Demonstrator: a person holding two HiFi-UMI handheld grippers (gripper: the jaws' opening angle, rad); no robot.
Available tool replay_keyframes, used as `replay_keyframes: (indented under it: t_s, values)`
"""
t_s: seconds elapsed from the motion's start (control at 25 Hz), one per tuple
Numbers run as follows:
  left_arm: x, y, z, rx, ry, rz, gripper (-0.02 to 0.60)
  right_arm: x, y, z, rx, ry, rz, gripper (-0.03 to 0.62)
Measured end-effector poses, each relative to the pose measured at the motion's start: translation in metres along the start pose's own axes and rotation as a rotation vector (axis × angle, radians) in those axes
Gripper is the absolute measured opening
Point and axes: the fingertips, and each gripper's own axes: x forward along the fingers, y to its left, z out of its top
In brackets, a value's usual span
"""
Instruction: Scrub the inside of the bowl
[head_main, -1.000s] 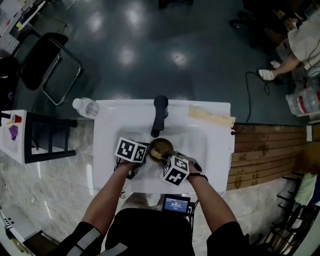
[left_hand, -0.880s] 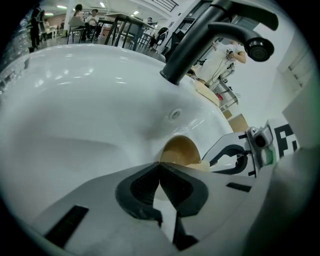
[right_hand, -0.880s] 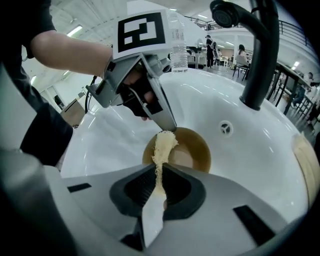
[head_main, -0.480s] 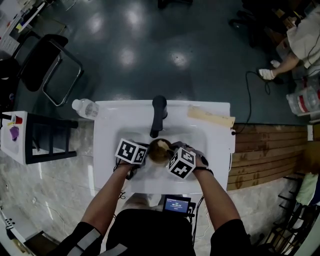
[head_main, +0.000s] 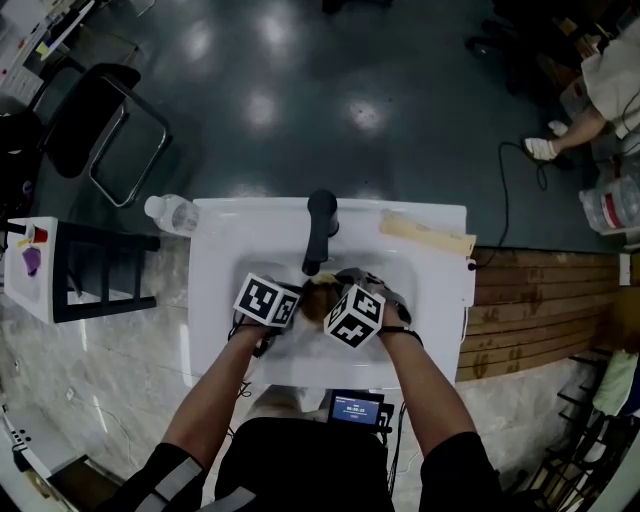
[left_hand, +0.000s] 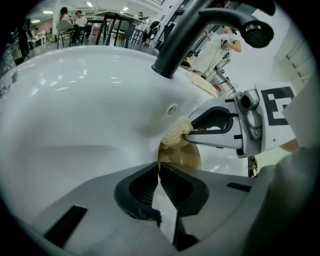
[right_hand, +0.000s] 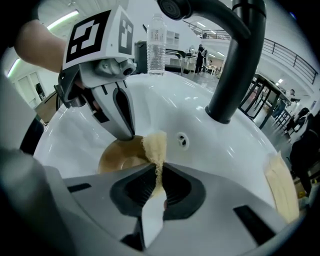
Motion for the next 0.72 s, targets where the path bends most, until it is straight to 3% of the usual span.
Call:
replay_keyframes:
  t_s: [0.28,0.72]
  values:
    - [0.001,0.001,0.001,-0.019,-0.006,0.000,0.012,0.014,0.015,0.023,0.043,-0.054,0.028,0.038]
    - [0.003,0.007,0.001,-0.109,-0.041,-0.003,0.011,0.013,0.044,0.019,0.111,-0.068,0.122,0.038]
